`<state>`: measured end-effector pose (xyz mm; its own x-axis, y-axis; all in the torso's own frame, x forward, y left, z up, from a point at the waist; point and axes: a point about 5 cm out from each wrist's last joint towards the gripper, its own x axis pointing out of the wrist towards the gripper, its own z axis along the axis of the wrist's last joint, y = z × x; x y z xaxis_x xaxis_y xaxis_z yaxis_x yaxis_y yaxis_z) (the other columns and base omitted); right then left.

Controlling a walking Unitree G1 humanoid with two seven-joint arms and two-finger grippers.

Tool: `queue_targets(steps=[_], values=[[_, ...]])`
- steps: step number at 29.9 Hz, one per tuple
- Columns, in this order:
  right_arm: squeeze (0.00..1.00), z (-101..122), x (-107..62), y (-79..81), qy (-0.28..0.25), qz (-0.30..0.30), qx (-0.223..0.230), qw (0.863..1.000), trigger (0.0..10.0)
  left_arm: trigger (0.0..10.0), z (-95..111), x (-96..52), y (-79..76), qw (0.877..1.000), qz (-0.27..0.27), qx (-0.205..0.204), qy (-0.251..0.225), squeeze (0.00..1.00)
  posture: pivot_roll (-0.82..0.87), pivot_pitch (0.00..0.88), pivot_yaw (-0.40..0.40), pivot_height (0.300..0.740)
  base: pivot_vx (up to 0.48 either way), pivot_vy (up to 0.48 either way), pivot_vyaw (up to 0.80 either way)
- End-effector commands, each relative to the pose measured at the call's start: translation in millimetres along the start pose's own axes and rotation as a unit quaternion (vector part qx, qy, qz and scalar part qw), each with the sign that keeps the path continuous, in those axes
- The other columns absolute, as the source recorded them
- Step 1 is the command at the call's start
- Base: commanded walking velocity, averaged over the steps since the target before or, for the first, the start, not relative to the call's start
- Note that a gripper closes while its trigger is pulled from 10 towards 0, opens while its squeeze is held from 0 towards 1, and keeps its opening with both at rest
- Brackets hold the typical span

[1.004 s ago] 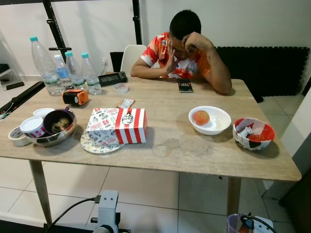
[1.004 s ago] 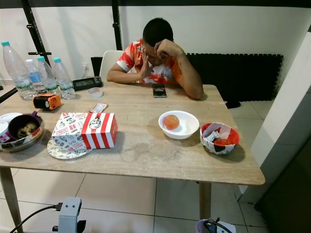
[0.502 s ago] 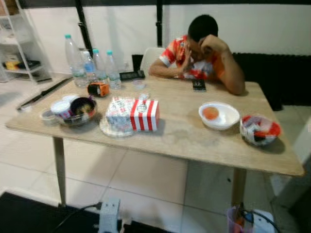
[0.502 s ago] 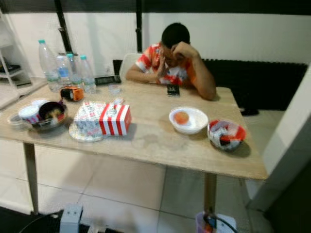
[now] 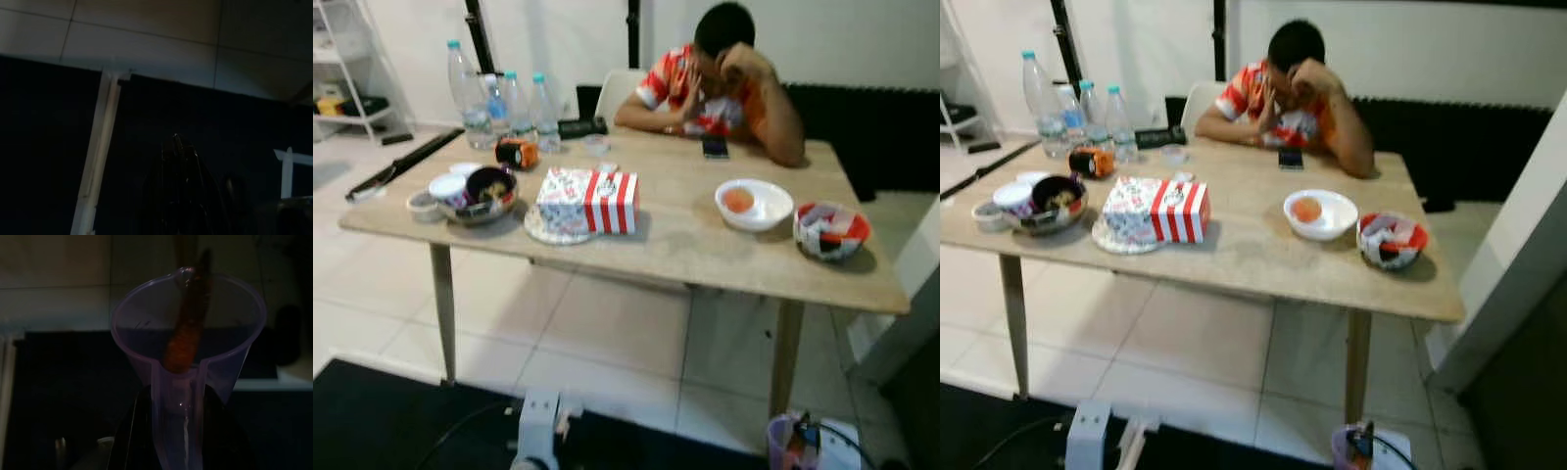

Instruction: Restocking fridge

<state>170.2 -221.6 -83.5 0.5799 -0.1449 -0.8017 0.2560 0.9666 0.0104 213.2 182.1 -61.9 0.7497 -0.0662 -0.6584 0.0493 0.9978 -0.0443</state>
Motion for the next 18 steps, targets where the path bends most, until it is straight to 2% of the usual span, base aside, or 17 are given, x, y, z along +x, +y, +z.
queue_targets(steps=[1,18], values=[[0.0,0.5,0.1,2.0,-0.003,0.003,-0.001,1.0,10.0,10.0,-2.5,-0.7,1.5,1.0,0.002,0.004,0.009,0.0,0.02,0.0,-0.018,0.74,0.0,0.0,0.0],[0.0,1.4,0.5,1.6,0.0,0.001,0.002,1.0,10.0,10.0,-2.5,-0.7,4.3,1.0,0.003,0.013,0.014,0.0,0.02,0.0,-0.017,0.74,0.0,0.0,0.0]])
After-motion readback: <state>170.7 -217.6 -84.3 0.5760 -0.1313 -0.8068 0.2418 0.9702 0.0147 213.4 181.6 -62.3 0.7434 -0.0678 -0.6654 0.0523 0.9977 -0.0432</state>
